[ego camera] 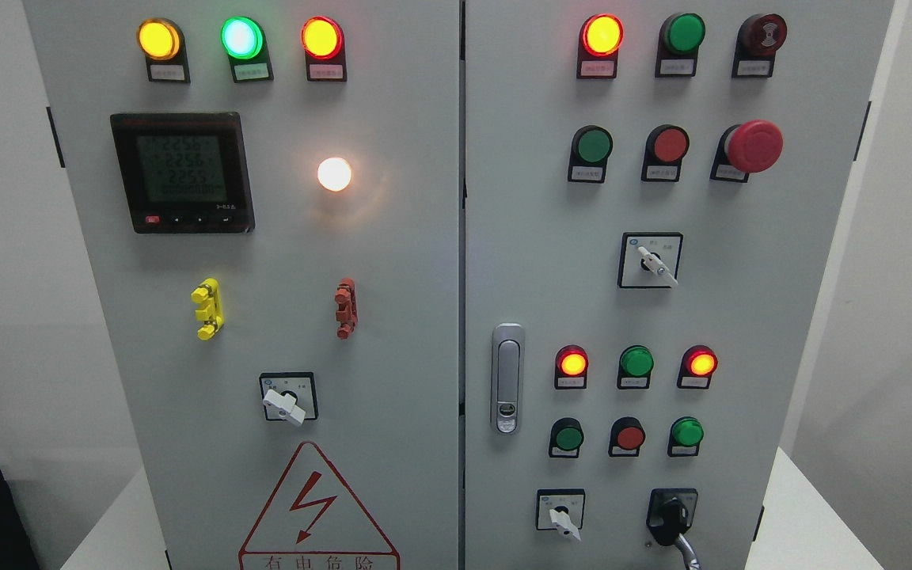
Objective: Trip black knob to open circuit
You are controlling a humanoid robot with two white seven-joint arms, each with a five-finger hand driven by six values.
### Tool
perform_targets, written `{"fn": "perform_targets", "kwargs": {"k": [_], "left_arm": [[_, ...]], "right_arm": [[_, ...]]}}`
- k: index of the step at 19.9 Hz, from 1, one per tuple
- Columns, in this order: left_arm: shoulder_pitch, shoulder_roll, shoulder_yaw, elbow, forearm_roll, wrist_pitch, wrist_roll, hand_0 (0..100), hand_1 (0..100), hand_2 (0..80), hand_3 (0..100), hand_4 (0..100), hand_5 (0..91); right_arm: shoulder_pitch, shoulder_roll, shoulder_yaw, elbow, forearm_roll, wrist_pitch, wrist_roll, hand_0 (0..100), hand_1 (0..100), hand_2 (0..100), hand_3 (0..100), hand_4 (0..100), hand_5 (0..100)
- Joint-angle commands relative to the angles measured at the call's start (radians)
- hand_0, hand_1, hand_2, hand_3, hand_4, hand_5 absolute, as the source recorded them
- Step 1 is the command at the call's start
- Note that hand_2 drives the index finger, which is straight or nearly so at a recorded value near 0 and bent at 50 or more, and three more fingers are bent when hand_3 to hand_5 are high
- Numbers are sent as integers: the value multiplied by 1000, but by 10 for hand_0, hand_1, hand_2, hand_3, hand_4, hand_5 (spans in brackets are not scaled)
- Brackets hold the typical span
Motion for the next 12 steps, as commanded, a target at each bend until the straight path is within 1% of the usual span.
{"fn": "perform_targets", "kwargs": {"k": [1, 12], "left_arm": [[-4, -2, 1, 0, 2, -1, 0, 120, 389, 0, 0, 0, 0], [-2, -2, 1, 0, 2, -1, 0, 120, 389, 0, 0, 0, 0]], "right_arm": [[-27, -2, 39, -65, 4, -18, 21, 778, 667, 0, 926, 841, 830], [-29, -2, 40, -76, 4, -18, 19, 779, 668, 0, 927, 841, 829]]}}
